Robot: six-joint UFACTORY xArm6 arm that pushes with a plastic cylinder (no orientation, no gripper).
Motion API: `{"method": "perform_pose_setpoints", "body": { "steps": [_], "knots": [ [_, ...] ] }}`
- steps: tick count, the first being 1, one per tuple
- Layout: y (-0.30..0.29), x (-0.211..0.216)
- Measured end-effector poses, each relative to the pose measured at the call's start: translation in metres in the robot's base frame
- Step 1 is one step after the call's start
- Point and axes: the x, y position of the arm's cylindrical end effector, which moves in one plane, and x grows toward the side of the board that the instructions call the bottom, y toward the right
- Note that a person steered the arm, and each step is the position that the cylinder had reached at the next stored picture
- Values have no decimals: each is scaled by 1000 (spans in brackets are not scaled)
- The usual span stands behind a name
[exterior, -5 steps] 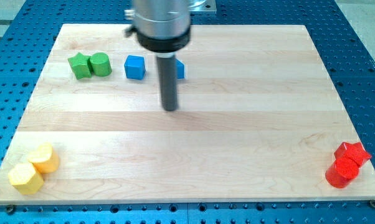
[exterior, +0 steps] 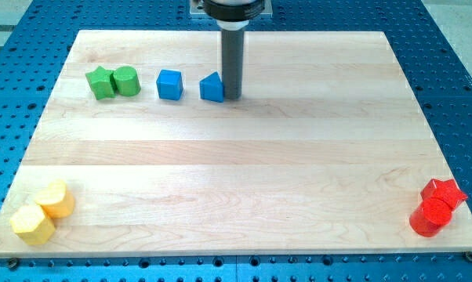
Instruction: Slide the triangle into the cube
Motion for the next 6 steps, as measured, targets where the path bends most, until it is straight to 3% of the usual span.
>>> {"method": "perform_pose_setpoints", "body": {
  "steps": [6],
  "knots": [
    [-25, 7]
  ]
}}
